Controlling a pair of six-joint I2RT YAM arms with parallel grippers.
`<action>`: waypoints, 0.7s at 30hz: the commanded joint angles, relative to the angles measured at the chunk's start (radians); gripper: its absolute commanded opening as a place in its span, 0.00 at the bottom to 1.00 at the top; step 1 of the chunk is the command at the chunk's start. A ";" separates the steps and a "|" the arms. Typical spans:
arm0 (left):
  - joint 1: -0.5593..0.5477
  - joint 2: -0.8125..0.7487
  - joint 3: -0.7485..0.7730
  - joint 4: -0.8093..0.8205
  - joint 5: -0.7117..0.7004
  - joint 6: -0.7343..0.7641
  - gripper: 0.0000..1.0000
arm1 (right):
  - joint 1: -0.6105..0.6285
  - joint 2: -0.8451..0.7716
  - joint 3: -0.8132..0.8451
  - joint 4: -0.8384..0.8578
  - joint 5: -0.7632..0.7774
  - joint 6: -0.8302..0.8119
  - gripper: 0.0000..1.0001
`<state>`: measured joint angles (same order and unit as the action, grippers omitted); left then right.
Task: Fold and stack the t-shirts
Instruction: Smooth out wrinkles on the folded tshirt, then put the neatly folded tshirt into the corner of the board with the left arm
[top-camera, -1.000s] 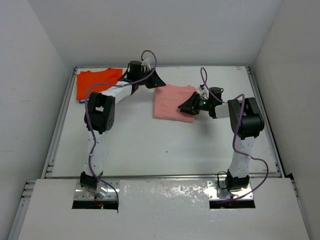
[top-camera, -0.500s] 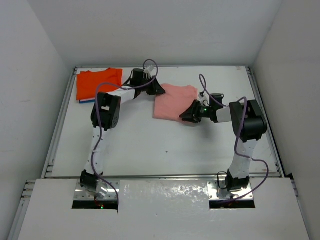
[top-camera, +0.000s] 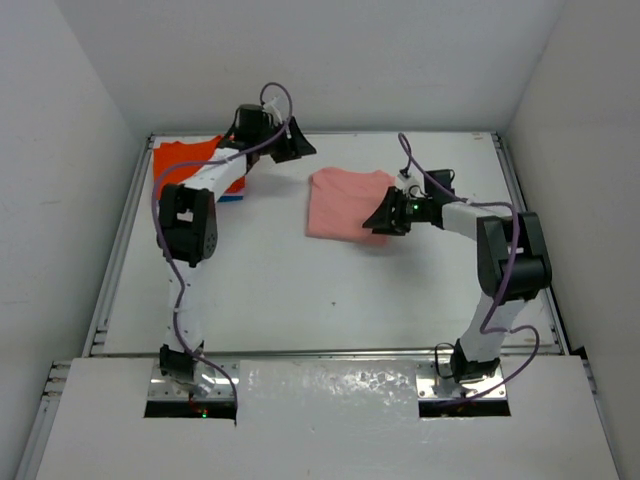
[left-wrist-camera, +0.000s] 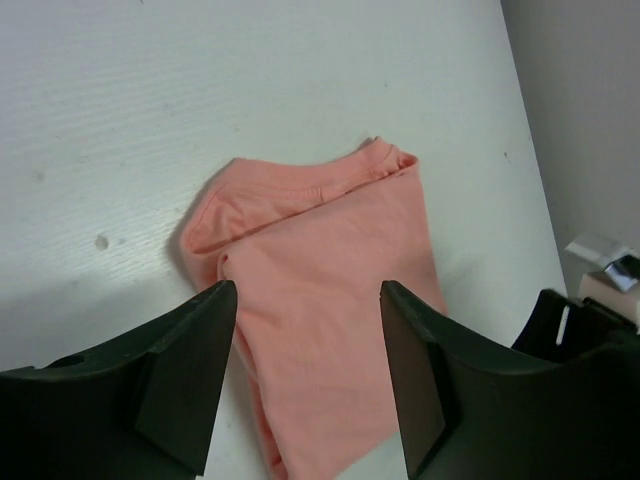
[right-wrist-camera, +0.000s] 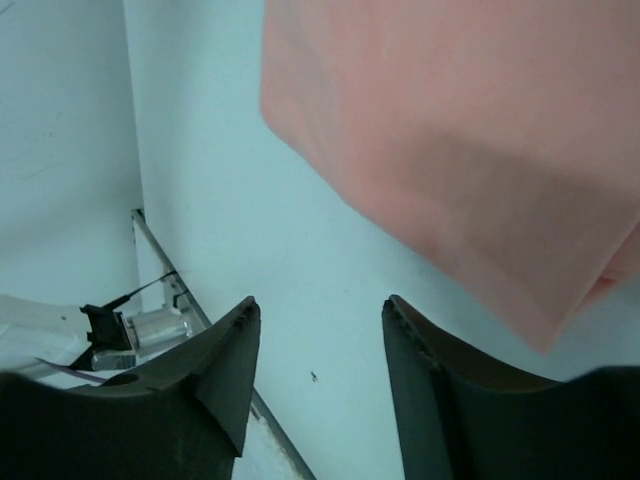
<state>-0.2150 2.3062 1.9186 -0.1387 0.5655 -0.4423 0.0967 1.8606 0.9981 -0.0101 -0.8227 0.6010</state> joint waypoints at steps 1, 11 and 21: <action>0.016 -0.116 -0.041 -0.208 0.003 0.153 0.58 | -0.020 -0.110 0.056 -0.116 0.059 -0.067 0.53; 0.020 -0.179 -0.323 -0.245 0.080 0.254 0.65 | -0.094 -0.291 0.079 -0.185 0.099 -0.050 0.59; 0.022 -0.070 -0.309 -0.199 0.186 0.223 0.67 | -0.124 -0.325 0.102 -0.211 0.096 -0.070 0.59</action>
<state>-0.1947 2.1956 1.5856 -0.3809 0.7036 -0.2321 -0.0246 1.5761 1.0584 -0.2043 -0.7315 0.5560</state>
